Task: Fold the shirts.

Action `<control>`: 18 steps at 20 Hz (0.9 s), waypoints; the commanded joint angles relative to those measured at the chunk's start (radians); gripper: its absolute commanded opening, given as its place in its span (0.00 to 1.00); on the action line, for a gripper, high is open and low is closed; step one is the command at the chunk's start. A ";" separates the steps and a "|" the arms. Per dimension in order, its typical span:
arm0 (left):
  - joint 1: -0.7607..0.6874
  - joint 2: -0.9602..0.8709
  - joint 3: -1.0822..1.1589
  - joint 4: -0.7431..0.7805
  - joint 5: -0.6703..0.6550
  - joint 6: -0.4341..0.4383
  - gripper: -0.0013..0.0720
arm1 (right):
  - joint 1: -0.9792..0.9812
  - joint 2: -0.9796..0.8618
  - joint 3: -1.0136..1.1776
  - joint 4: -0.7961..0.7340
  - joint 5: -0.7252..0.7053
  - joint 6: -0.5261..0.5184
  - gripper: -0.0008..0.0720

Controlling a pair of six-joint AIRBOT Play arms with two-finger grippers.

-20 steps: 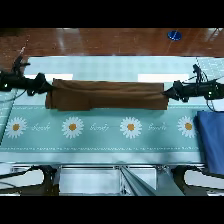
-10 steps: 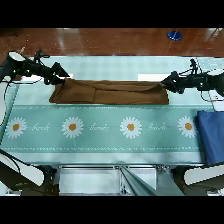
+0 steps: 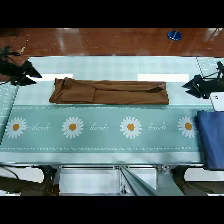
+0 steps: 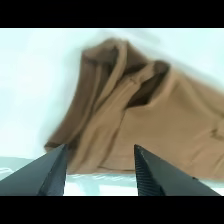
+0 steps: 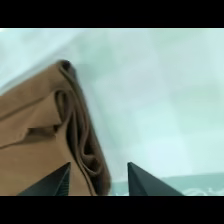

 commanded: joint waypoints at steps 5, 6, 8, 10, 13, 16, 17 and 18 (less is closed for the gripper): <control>-0.175 0.554 -0.609 0.041 0.457 0.045 0.71 | 0.092 -0.042 -0.142 0.243 -0.152 -0.099 0.58; -0.201 0.565 -0.624 0.041 0.441 0.045 0.71 | 0.109 -0.056 -0.134 0.240 -0.163 -0.097 0.58; -0.248 0.563 -0.626 0.040 0.418 0.044 0.71 | 0.136 -0.092 -0.109 0.243 -0.162 -0.087 0.59; -0.286 0.562 -0.625 0.040 0.430 0.044 0.71 | 0.164 -0.128 -0.087 0.240 -0.166 -0.070 0.59; -0.319 0.553 -0.625 0.040 0.439 0.044 0.71 | 0.216 -0.177 -0.061 0.244 -0.162 -0.059 0.58; -0.344 0.535 -0.625 0.037 0.439 0.044 0.71 | 0.284 -0.198 -0.050 0.244 -0.160 -0.058 0.45; -0.351 0.528 -0.625 0.037 0.439 0.043 0.71 | 0.302 -0.197 -0.039 0.243 -0.146 -0.063 0.28; -0.359 0.520 -0.625 0.036 0.439 0.044 0.71 | 0.315 -0.195 -0.021 0.244 -0.118 -0.084 0.04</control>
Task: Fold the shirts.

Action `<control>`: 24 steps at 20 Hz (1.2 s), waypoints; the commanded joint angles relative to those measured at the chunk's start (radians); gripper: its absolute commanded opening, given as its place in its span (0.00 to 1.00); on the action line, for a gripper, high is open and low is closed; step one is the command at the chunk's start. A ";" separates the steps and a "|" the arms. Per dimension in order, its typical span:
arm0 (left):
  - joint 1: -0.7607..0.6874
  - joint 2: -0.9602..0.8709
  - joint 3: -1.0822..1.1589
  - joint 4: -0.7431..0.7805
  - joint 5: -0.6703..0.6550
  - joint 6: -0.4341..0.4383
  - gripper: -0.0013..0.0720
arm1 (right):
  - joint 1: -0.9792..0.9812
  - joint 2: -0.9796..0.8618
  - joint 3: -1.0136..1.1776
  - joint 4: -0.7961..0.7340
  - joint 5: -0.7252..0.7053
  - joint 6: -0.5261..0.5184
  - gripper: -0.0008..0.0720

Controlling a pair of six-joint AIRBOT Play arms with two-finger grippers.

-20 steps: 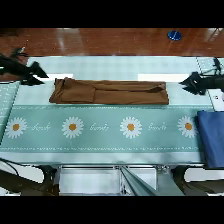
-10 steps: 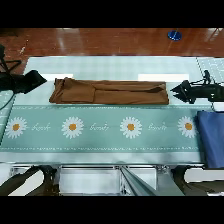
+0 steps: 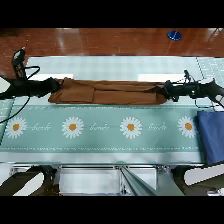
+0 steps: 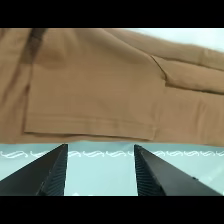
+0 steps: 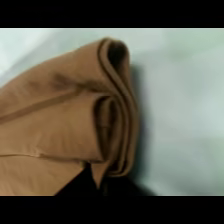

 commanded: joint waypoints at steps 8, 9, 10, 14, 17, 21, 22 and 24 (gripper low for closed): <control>-0.071 -0.034 -0.001 -0.132 0.006 0.084 0.04 | 0.029 0.396 0.011 -0.283 0.222 0.051 0.04; -0.108 -0.042 -0.001 -0.166 0.034 0.093 0.04 | 0.029 0.479 -0.026 -0.310 0.228 0.058 0.04; -0.154 -0.060 0.006 -0.175 0.074 0.104 0.04 | 0.029 0.570 -0.068 -0.323 0.236 0.064 0.04; -0.379 -0.262 0.189 -0.175 0.063 0.094 0.04 | 0.034 0.898 -0.219 -0.312 0.289 0.146 0.04; -0.556 -0.454 0.365 -0.175 0.007 0.061 0.04 | 0.034 1.073 -0.272 -0.307 0.337 0.210 0.04; -0.752 -0.670 0.552 -0.180 -0.085 -0.001 0.04 | 0.034 1.202 -0.273 -0.288 0.366 0.264 0.04; -0.788 -0.704 0.578 -0.211 -0.090 -0.024 0.04 | 0.034 1.221 -0.273 -0.280 0.367 0.270 0.04; -0.854 -0.754 0.602 -0.295 -0.089 -0.024 0.04 | 0.034 1.238 -0.273 -0.269 0.367 0.274 0.04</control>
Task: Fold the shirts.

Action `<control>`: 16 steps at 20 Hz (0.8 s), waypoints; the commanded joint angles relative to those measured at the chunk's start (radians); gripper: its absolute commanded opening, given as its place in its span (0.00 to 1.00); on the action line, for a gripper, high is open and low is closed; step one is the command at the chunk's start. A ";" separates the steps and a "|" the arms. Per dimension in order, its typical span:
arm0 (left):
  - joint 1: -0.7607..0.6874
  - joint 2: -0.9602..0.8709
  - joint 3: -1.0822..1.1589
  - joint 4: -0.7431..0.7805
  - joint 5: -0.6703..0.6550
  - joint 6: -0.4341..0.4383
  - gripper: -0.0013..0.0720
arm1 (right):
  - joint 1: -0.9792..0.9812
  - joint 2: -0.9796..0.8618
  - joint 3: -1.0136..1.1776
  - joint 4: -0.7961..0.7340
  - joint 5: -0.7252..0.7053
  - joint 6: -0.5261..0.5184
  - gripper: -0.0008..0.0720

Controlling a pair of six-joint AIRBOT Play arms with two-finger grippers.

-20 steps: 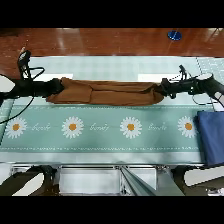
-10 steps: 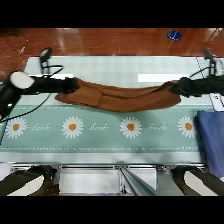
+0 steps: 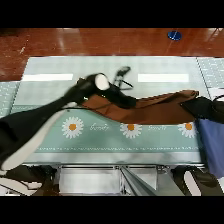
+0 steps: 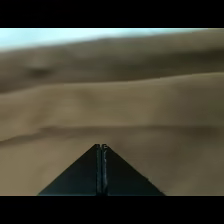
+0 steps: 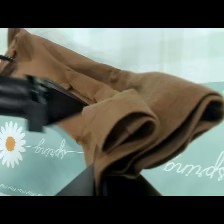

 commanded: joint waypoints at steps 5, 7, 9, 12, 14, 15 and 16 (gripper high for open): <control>-0.185 -0.146 0.076 -0.156 -0.061 0.000 0.04 | 0.000 0.057 -0.006 0.024 0.005 0.029 0.04; -0.136 -0.129 0.076 -0.156 -0.062 -0.001 0.04 | 0.000 0.057 -0.006 0.027 0.006 0.029 0.04; -0.031 -0.096 0.076 -0.156 -0.084 -0.001 0.04 | 0.000 0.056 -0.006 0.051 0.005 0.027 0.04; 0.172 -0.007 0.075 -0.153 -0.159 0.008 0.04 | 0.000 0.011 -0.006 0.167 -0.011 -0.019 0.04; 0.301 0.109 0.060 -0.151 -0.186 0.045 0.04 | 0.001 -0.051 -0.005 0.288 -0.040 -0.081 0.04; 0.350 0.180 0.037 -0.150 -0.185 0.064 0.04 | 0.005 -0.086 -0.005 0.337 -0.066 -0.108 0.04; 0.394 0.260 0.005 -0.141 -0.184 0.080 0.04 | 0.035 -0.127 -0.002 0.363 -0.106 -0.124 0.04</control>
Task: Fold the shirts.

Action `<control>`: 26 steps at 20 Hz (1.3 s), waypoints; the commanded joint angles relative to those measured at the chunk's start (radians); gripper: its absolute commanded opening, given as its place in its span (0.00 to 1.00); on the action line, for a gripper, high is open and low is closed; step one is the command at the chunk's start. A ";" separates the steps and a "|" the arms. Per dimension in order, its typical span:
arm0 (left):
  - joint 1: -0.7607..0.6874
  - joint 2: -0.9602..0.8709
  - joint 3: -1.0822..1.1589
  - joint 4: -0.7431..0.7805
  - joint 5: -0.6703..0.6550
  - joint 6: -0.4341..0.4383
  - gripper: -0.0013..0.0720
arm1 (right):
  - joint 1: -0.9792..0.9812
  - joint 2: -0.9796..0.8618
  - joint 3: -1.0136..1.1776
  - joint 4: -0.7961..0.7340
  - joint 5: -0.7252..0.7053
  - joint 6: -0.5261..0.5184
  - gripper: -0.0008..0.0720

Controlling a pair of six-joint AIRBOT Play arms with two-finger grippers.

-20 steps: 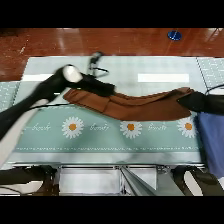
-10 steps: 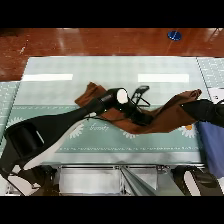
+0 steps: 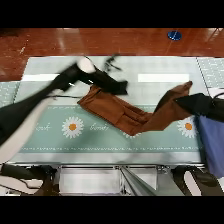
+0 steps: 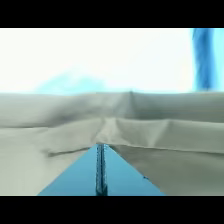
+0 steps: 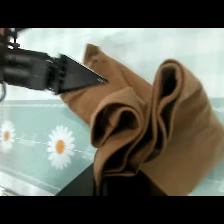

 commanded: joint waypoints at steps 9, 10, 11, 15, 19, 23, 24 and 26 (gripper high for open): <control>0.357 0.941 -0.585 0.121 -0.062 0.041 0.04 | 0.548 -0.773 0.426 0.130 -0.357 -0.109 0.04; 0.360 0.999 -0.631 0.121 -0.071 0.020 0.04 | 0.575 -0.844 0.481 0.131 -0.362 -0.109 0.04; 0.360 1.043 -0.669 0.121 -0.074 0.005 0.04 | 0.599 -0.913 0.534 0.133 -0.362 -0.106 0.04; 0.359 1.099 -0.741 0.120 -0.083 -0.025 0.04 | 0.660 -1.094 0.665 0.135 -0.373 -0.095 0.04; 0.359 1.085 -0.779 0.118 -0.077 -0.028 0.04 | 0.704 -1.226 0.777 0.171 -0.407 -0.066 0.05; 0.360 1.054 -0.787 0.121 -0.062 -0.028 0.04 | 0.722 -1.275 0.813 0.177 -0.366 -0.047 0.58; 0.361 1.049 -0.787 0.122 -0.046 -0.025 0.04 | 0.699 -1.261 0.813 0.176 -0.304 -0.037 0.58; 0.386 1.049 -0.786 0.137 -0.023 -0.025 0.04 | 0.610 -1.198 0.813 0.161 -0.128 -0.036 0.58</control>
